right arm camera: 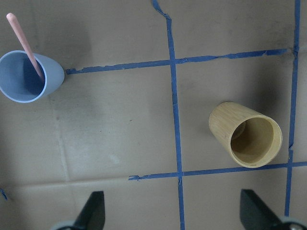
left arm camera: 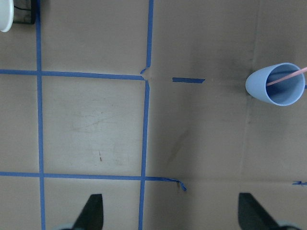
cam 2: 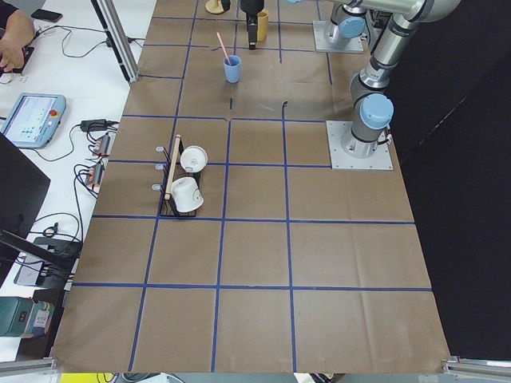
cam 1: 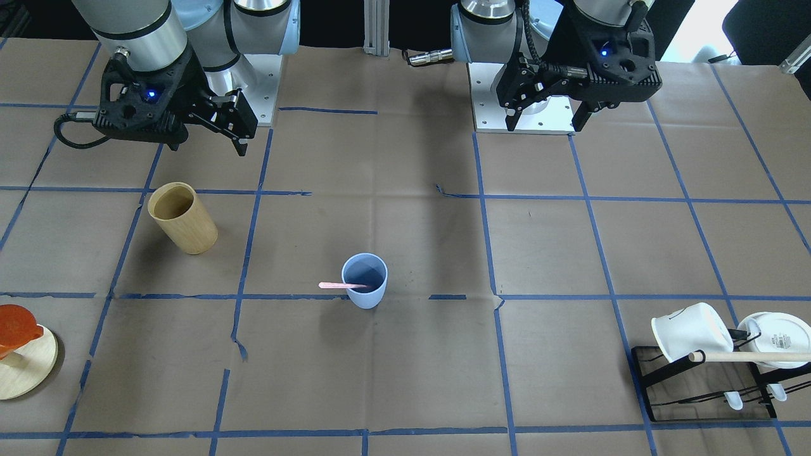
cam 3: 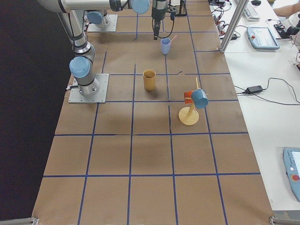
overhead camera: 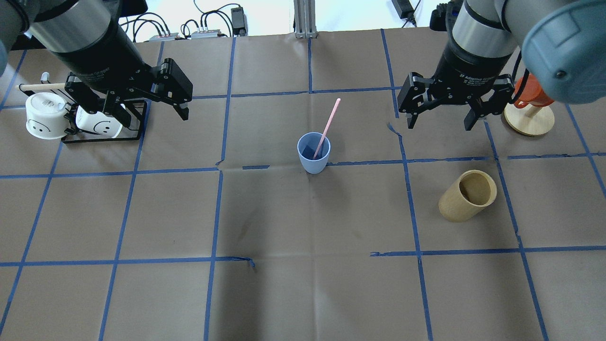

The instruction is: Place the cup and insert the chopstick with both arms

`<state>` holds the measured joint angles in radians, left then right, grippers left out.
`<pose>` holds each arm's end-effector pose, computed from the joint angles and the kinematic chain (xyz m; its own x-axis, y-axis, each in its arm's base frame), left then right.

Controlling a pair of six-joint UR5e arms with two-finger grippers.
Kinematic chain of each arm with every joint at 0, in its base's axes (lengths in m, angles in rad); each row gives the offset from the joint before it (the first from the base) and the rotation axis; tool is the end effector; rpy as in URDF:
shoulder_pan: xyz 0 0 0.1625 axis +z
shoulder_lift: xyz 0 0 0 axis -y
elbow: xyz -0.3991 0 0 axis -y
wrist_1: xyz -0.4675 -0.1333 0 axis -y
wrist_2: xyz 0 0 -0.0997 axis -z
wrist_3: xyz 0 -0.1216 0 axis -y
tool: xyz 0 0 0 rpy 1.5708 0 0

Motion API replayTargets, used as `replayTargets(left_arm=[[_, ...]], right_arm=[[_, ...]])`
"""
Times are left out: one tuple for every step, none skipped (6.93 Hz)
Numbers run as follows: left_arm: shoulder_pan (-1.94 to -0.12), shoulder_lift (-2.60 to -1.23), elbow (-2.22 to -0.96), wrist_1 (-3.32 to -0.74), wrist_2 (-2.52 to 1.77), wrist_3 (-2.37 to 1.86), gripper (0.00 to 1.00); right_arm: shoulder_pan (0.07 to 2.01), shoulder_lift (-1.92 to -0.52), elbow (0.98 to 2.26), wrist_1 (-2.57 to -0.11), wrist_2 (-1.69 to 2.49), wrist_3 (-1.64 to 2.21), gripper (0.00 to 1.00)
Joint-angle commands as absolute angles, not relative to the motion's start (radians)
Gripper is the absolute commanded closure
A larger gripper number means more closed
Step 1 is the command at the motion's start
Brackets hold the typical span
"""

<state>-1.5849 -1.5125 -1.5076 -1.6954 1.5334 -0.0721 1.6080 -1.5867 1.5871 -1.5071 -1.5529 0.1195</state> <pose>-0.1455 -0.5381 0.4958 -0.9976 -0.0581 0.0371 -0.0579 0.9983 0.0058 0.1559 -0.5474 0.4336 -0.9965 0.0831 -0.0101 0.0823 0.9944 0.0657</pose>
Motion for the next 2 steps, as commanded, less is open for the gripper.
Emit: replayTargets(left_arm=[[-1.585,-1.513,-1.511,-1.697,1.535,-0.071,0.0],[-1.585,-1.513,-1.512,-1.697,1.532,-0.071,0.0]], right_arm=[[1.611,-1.589,1.588,-1.496,-1.555,0.118,0.0],[1.615,-1.592,1.588,-1.496,-1.555,0.12,0.0]])
